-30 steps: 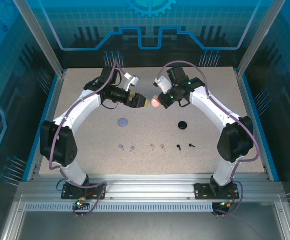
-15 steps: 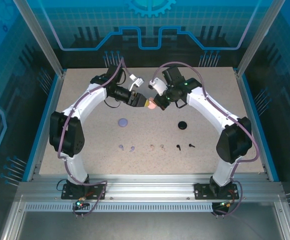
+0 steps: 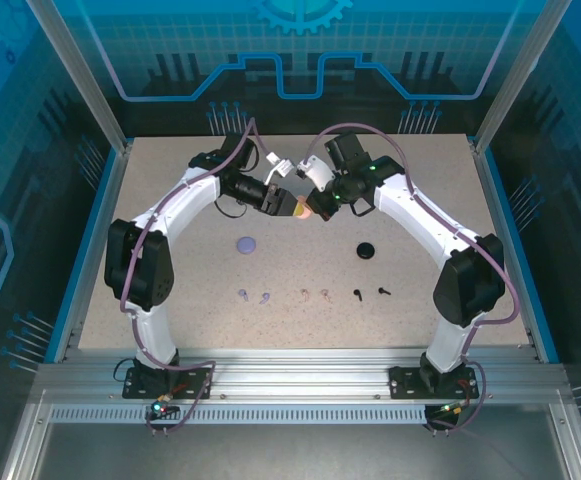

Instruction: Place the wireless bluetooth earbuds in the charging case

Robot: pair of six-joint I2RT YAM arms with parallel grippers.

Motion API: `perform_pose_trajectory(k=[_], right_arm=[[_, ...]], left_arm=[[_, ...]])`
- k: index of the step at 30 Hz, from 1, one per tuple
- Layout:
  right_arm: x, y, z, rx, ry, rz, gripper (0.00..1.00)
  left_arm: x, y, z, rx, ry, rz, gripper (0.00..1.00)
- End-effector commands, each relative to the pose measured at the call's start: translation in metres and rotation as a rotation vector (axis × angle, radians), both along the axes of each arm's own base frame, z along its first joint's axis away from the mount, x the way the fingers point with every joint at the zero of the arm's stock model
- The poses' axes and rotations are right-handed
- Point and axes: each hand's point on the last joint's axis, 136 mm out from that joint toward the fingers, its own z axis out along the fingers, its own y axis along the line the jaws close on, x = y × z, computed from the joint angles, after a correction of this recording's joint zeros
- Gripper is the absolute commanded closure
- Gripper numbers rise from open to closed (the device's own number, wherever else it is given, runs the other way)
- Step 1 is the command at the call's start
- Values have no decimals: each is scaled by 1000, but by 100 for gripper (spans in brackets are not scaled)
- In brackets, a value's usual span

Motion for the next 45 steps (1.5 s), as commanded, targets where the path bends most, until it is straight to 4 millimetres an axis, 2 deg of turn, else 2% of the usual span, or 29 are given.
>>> perform_pose_trajectory(k=[1,9,15,23,34,39,40,41,44,45], right_arm=[[-7,6,27,53,-32,14,100],[-9,5,31,61,-42,9,100],[-8,4,32,63,-46,2,100],[-8,3,31,71,-43,-4,100],[-4,2,27,71,-41,-16,100],[0,0,28,71,-48,-35,100],[2,-2,29,70,-52,-55,100],[4,-5,30,70,-53,-73,93],[10,-18,41,100,-43,-139,70],[9,-23,45,117,-40,-154,65]], left_arm=[[0,-7,9,-54,-1,-32,51],[0,-8,2,-66,18,-28,52],[3,-8,-5,-62,33,-24,58],[6,-6,-7,-84,42,-11,59],[7,-7,-4,-103,41,-15,78],[7,-7,-6,-102,42,-15,89],[6,-7,-6,-101,44,-15,95],[7,-6,-7,-100,43,-12,99],[10,-1,-8,-94,27,15,100],[12,1,-9,-91,14,31,100]])
